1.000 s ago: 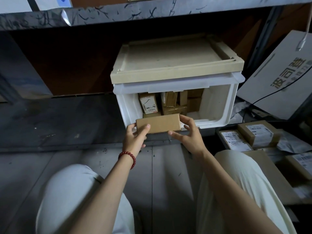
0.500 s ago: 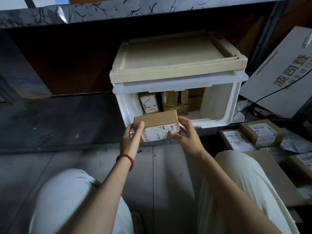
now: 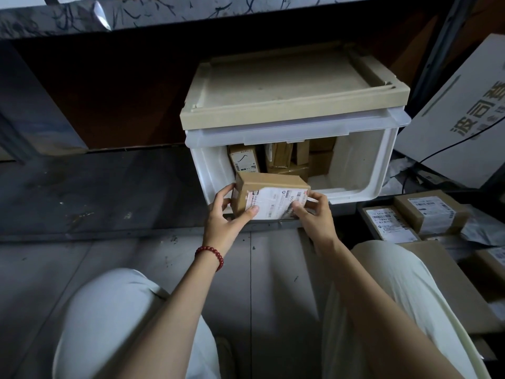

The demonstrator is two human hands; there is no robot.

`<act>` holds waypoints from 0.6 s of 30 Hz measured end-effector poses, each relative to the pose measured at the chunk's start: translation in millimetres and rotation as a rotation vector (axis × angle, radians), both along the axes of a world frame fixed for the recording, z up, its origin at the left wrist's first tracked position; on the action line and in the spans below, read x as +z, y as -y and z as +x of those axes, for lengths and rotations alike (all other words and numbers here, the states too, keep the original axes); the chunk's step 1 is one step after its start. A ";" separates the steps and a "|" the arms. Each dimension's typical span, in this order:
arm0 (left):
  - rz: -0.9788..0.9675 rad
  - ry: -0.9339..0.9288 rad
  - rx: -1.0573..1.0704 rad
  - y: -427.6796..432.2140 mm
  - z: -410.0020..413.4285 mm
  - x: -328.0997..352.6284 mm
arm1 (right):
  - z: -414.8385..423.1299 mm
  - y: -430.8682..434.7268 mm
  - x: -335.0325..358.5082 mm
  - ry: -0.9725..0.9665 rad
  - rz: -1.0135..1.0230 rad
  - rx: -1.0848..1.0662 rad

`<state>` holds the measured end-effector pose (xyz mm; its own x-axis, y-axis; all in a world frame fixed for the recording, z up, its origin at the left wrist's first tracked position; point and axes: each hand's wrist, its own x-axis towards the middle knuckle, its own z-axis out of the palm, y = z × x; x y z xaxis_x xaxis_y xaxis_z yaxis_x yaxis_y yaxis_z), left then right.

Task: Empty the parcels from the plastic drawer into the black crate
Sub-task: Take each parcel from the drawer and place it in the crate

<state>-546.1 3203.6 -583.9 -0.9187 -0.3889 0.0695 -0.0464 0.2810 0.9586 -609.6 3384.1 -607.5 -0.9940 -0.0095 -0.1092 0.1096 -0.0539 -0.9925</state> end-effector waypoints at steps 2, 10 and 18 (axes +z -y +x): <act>0.005 0.003 -0.007 0.3 -0.3 -1.5 | 0.7 0.1 1.6 0.007 -0.022 0.022; 0.105 -0.034 0.029 -3.4 -1.4 0.8 | 1.9 1.3 14.5 0.082 -0.186 0.090; 0.046 0.022 -0.087 -28.9 -11.1 22.6 | 1.8 -14.9 40.9 -0.030 -0.187 0.033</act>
